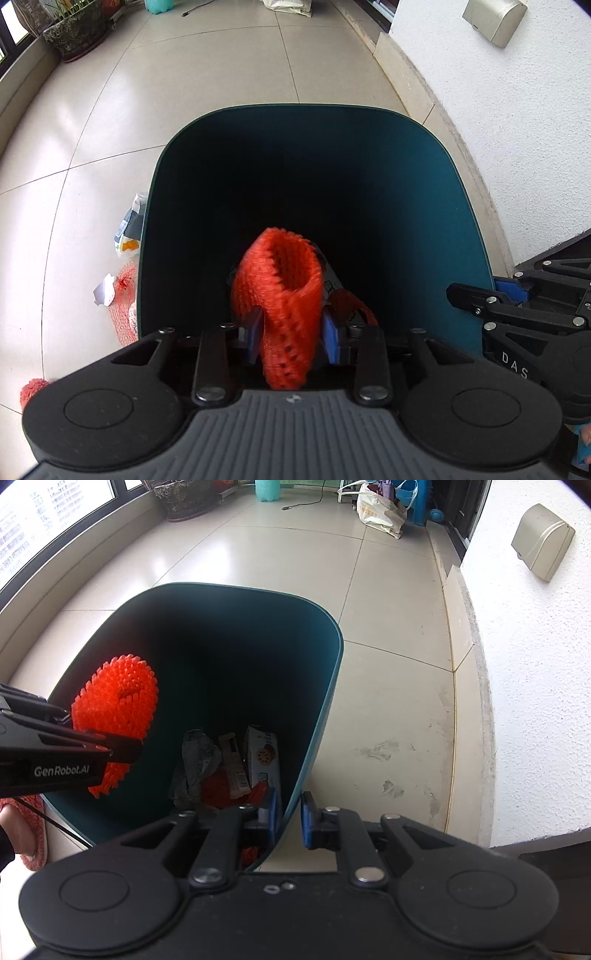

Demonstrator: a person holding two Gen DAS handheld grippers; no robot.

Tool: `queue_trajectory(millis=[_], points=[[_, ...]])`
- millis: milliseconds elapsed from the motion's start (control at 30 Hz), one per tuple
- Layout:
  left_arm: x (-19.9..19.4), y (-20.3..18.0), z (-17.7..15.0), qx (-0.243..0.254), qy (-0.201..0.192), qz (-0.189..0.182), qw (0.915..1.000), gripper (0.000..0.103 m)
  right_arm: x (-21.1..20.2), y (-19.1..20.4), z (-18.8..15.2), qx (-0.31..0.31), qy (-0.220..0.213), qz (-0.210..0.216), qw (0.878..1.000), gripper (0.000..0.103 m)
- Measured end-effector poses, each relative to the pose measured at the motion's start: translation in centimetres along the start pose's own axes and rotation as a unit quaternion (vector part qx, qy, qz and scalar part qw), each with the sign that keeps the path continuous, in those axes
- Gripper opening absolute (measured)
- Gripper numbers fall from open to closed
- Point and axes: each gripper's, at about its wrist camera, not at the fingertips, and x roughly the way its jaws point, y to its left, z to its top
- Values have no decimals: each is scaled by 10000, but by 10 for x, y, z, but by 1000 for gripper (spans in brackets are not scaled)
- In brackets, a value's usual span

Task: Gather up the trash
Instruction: 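Carry the foam net with the left tool and release it into the bin, then lower the left tool and close it on the red mesh bag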

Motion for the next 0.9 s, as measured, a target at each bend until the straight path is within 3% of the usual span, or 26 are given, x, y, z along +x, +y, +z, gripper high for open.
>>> queue_trajectory(millis=[67, 367, 533, 700, 800, 900], points=[[-8, 2, -1, -29, -140, -84, 9999, 69, 0, -1, 0, 7, -1, 11, 10000, 12], [-62, 33, -13, -95, -679, -252, 9973, 73, 1, 1, 1, -15, -7, -15, 10000, 12], [-79, 80, -16, -505, -942, 151, 9942, 78, 1, 5, -1, -76, -62, -106, 9999, 11], [-58, 127, -28, -1133, -646, 442, 9905, 78, -1, 1, -3, -20, -127, -379, 9992, 6], [-27, 152, -38, -1383, -289, 620, 9880, 78, -3, -7, -5, 119, -118, -363, 9992, 4], [9, 178, -49, -1757, 148, 546, 9828, 78, -4, -12, -7, 170, -123, -336, 9992, 4]])
